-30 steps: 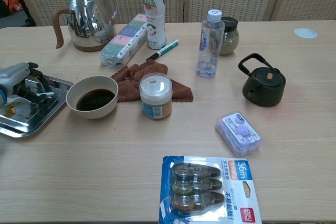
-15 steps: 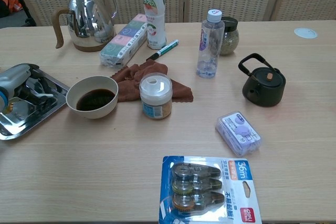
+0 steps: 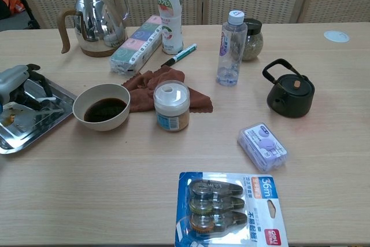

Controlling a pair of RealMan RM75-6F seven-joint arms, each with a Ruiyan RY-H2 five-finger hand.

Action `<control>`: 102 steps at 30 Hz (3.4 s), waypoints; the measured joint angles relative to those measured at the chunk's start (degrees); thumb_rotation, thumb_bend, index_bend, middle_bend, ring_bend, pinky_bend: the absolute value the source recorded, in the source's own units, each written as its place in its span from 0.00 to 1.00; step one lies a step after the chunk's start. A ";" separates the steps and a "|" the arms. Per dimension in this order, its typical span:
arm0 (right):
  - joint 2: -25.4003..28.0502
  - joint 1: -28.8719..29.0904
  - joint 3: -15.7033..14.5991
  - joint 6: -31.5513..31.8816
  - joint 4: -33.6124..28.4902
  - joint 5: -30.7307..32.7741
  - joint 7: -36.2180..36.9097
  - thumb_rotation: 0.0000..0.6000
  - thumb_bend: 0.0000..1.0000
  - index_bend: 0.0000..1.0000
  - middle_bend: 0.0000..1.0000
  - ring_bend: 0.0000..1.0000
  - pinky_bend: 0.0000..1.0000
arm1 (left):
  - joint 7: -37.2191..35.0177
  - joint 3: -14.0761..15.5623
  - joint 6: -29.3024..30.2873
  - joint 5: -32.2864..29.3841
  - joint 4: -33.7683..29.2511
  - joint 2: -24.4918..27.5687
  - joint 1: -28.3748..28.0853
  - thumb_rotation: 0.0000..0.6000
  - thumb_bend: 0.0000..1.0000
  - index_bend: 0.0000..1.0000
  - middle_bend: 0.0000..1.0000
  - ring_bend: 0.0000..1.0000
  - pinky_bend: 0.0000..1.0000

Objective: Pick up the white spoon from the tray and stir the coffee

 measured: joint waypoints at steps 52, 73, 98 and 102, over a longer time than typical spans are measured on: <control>0.14 0.00 -0.05 -0.38 0.13 0.36 0.97 1.00 0.00 0.00 0.00 0.00 0.00 | -88.74 13.85 9.98 38.45 -16.68 12.82 0.93 1.00 0.46 0.67 0.00 0.00 0.00; -0.10 0.42 0.22 -1.49 1.26 1.21 1.65 1.00 0.00 0.00 0.00 0.00 0.00 | -84.59 11.79 6.67 32.90 -10.19 5.86 -0.93 1.00 0.46 0.68 0.00 0.00 0.00; 0.02 0.68 0.42 -2.16 1.79 1.84 2.62 1.00 0.00 0.00 0.00 0.00 0.00 | -81.41 12.13 6.19 33.20 -6.80 0.82 -2.15 1.00 0.46 0.68 0.00 0.00 0.00; 0.00 0.69 0.36 -2.17 1.81 1.74 2.63 1.00 0.00 0.00 0.00 0.00 0.00 | -81.15 12.63 6.25 33.38 -6.70 0.46 -1.98 1.00 0.46 0.68 0.00 0.00 0.00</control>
